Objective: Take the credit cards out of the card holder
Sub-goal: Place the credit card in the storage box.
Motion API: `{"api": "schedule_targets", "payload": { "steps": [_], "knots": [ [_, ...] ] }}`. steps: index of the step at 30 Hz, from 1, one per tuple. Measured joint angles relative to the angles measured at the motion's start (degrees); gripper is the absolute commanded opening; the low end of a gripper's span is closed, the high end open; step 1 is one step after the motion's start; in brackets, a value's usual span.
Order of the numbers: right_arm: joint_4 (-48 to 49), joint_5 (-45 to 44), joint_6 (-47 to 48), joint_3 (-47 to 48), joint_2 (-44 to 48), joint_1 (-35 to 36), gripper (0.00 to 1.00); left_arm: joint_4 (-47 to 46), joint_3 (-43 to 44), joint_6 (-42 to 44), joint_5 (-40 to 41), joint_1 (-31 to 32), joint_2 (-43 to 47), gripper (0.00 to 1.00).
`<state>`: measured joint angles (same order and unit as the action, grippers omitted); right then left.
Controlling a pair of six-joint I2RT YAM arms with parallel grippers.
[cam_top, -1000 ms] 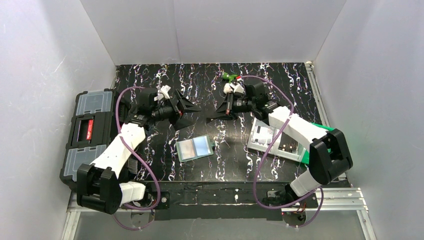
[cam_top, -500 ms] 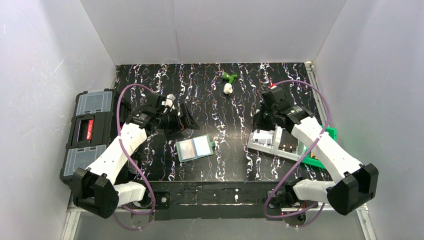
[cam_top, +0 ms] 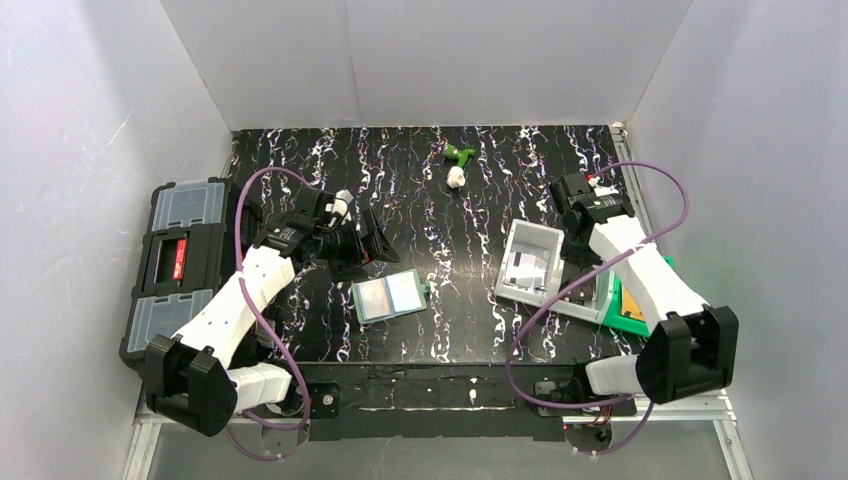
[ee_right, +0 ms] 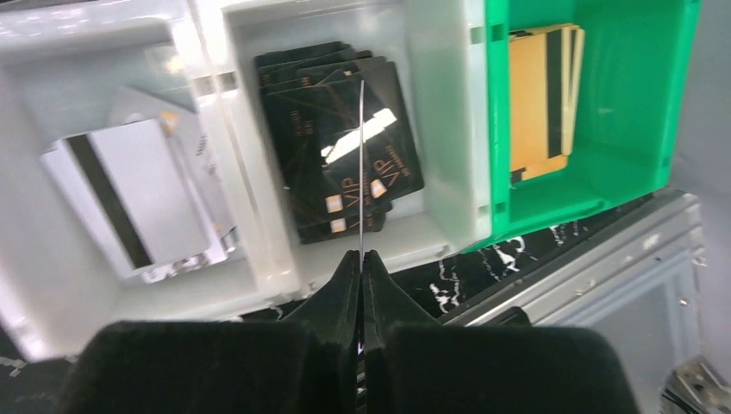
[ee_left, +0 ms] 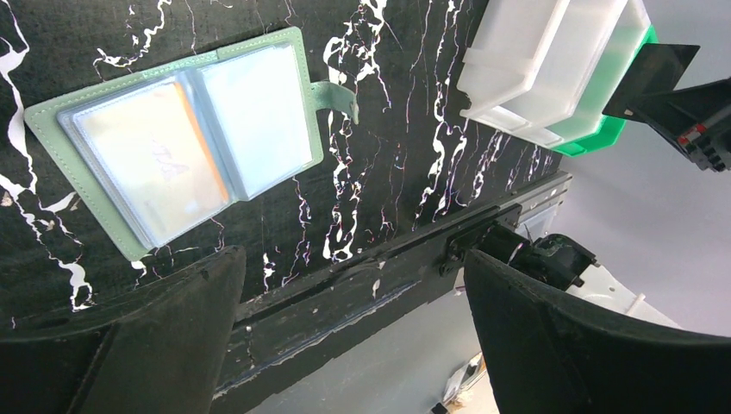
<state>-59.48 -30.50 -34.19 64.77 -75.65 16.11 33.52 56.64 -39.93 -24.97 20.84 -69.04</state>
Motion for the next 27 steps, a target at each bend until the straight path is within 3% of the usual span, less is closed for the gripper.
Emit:
{"api": "schedule_targets", "payload": {
  "steps": [7,12,16,21,27],
  "knots": [
    [0.00,-2.49,0.41,-0.07,-6.12,-1.00,0.03,0.48,0.00,0.45,-0.02,0.00,0.00,0.98],
    [0.02,-2.15,0.06,-0.07,-8.45,-1.00,0.50,0.79,0.02,0.58,-0.06,0.02,0.00,0.98],
    [-0.02,-0.68,0.35,-0.04,-8.53,-1.00,0.76,0.92,0.02,0.56,-0.04,0.02,0.00,0.98],
    [-0.66,2.09,1.16,0.81,-7.09,-1.28,0.88,0.92,0.02,0.53,-0.04,0.04,0.00,0.98],
    [-0.05,9.72,1.27,2.64,-3.21,-0.80,0.91,0.92,0.02,0.52,0.11,0.34,-0.02,0.98]
  ]
}}
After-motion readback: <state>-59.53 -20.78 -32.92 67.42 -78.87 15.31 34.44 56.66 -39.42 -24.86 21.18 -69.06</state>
